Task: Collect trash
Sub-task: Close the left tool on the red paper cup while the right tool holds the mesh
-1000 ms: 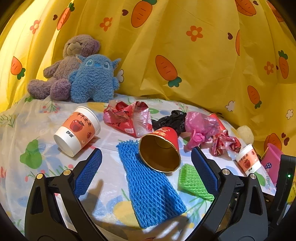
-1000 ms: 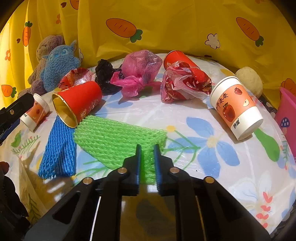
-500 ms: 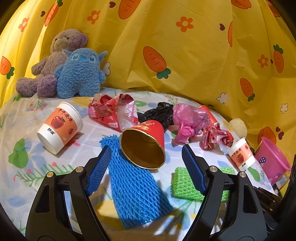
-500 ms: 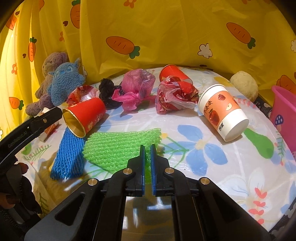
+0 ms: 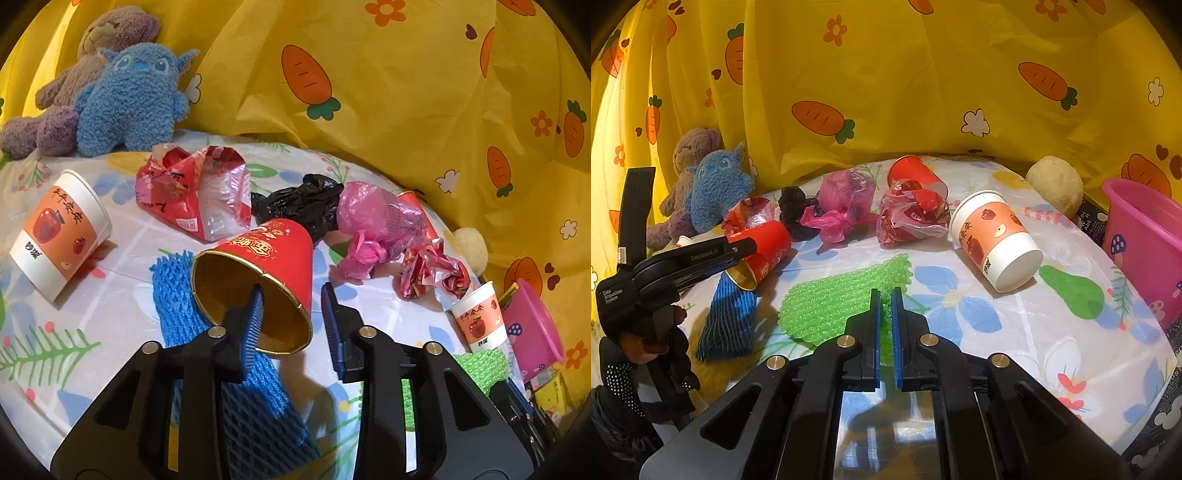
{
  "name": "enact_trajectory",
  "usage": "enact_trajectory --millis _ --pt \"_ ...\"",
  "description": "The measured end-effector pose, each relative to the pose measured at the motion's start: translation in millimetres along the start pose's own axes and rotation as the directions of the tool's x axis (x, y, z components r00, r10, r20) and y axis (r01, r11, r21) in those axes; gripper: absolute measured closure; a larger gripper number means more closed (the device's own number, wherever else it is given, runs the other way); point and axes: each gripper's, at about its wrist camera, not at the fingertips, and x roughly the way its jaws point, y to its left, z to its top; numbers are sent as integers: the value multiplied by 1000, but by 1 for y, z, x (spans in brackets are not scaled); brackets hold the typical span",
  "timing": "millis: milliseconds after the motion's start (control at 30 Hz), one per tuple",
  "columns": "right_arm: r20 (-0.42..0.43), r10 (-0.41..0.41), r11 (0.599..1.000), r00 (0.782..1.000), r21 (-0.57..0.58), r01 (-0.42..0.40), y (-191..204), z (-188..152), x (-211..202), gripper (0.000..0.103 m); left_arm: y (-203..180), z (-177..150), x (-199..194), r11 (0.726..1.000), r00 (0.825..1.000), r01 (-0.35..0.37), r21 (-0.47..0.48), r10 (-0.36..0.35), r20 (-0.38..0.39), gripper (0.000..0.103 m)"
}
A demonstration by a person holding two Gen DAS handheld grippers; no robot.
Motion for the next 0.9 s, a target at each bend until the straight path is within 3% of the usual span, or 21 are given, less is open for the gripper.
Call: enact_trajectory --millis 233,667,900 --pt "16 -5 1000 1000 8 4 -4 1 -6 97 -3 0 0 1000 1000 17 11 -17 6 101" --pt "80 -8 1000 997 6 8 -9 5 -29 97 -19 0 -54 994 988 86 64 -93 125 101" --pt "126 -26 1000 992 19 24 -16 10 -47 97 -44 -3 -74 982 977 144 123 -161 137 101"
